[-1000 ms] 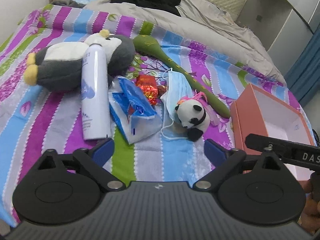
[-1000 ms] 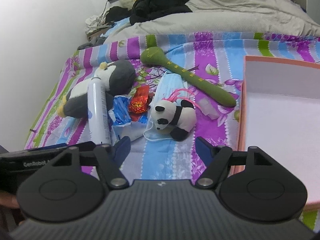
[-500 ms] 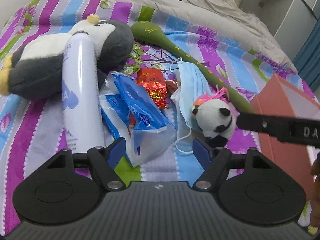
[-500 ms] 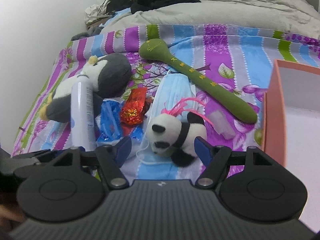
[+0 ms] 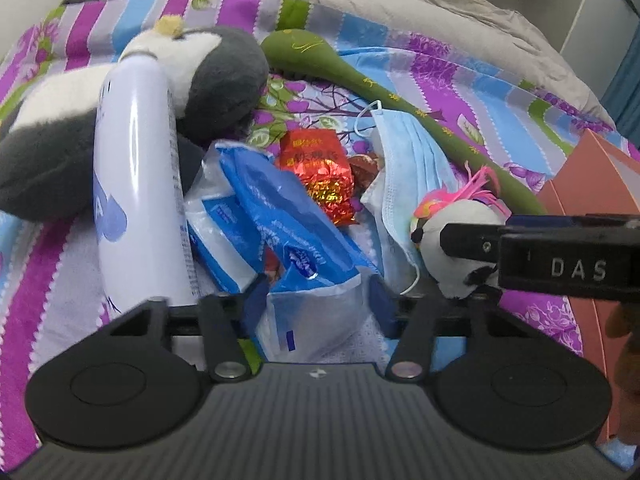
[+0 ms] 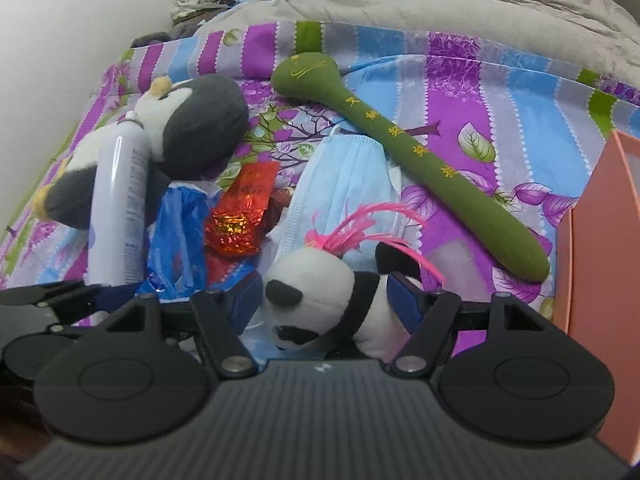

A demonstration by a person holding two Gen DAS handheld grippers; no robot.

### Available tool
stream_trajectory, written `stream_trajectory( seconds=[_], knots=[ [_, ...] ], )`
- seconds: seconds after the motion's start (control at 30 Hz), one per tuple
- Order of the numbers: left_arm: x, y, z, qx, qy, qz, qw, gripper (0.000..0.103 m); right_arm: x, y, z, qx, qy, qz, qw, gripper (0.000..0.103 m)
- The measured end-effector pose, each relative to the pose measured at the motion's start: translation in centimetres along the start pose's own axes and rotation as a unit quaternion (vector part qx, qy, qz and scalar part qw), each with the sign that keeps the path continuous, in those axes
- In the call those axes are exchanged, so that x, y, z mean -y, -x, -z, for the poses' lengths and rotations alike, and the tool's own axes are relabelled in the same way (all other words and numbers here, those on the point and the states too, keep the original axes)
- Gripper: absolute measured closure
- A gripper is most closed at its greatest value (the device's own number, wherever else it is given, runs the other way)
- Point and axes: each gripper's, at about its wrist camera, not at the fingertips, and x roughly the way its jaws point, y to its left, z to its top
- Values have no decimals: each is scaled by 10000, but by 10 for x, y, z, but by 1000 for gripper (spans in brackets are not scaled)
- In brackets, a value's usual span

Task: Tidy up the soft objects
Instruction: 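Close left tool on the blue wipes pack while right tool grasps the panda plush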

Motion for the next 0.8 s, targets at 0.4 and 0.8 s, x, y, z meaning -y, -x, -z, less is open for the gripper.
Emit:
stream_trajectory(
  seconds=[0.4, 0.8],
  knots=[
    [-3, 29, 9, 257, 243, 322, 9989, 85, -9, 30, 3, 147, 361, -31, 9992, 57],
    [9, 95, 47, 366, 317, 627, 9969, 87, -22, 92, 37, 179, 405, 68, 9990, 57]
  ],
)
